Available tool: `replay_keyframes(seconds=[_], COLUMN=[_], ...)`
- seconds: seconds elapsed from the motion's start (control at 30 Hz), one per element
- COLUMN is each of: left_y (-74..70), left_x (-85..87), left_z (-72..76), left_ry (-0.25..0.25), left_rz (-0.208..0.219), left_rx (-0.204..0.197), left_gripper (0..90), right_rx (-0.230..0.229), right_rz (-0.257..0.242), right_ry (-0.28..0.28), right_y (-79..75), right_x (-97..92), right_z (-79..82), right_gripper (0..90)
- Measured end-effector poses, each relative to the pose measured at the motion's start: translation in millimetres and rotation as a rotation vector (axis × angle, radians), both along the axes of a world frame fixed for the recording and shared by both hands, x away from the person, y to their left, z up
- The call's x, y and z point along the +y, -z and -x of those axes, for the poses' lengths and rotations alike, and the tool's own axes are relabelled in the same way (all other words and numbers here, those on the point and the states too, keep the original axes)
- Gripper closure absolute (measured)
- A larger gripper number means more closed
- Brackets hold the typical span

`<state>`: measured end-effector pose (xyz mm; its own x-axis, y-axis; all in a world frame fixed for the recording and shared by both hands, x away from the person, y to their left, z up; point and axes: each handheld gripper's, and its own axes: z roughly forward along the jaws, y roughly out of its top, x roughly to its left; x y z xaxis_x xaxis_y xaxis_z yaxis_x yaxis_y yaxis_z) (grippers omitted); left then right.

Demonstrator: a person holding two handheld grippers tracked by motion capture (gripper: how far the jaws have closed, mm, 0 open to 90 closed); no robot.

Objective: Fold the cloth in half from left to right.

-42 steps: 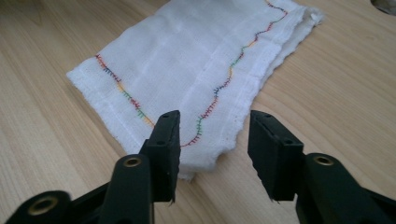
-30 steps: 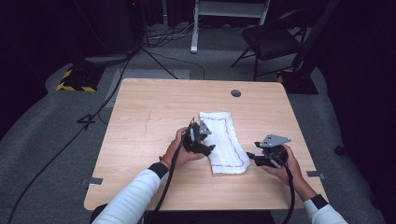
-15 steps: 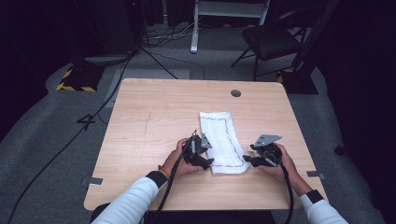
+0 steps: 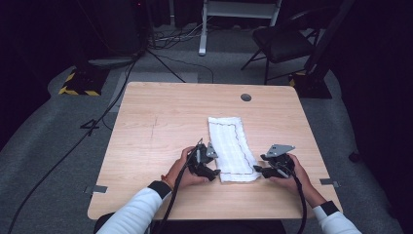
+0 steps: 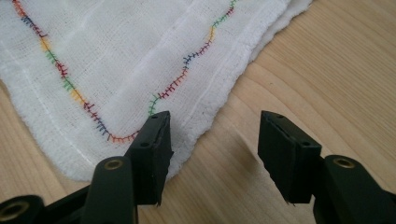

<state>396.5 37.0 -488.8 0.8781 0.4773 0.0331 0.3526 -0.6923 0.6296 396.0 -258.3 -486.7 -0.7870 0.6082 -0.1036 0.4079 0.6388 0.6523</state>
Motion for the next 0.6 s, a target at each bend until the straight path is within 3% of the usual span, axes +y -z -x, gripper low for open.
replay_keyframes(seconds=[0.1,0.13,0.3,0.4,0.6], left_y=[-3.1,-5.9,-2.2,0.9,1.1], left_x=[-7.4,-12.3,-19.7,-16.3,-13.3], left_z=[0.9,-0.7,-5.3,-7.3,-5.8], left_ry=[0.013,0.016,0.019,0.012,-0.001], left_rz=[0.012,0.035,0.006,0.011,0.009], left_rx=[-0.025,-0.028,0.004,0.041,0.068], left_gripper=[25.5,25.4,24.1,23.8,24.4], right_rx=[0.003,0.008,0.010,0.009,0.008], right_rz=[-0.004,-0.006,-0.010,-0.011,-0.002], right_ry=[-0.003,0.000,0.005,0.009,0.012], right_y=[0.2,0.3,0.5,0.6,0.0], right_x=[-0.4,-0.7,-0.7,-0.7,0.7], right_z=[-0.7,-1.1,-1.0,-0.6,1.7], right_gripper=[43.8,43.7,43.8,43.8,45.1])
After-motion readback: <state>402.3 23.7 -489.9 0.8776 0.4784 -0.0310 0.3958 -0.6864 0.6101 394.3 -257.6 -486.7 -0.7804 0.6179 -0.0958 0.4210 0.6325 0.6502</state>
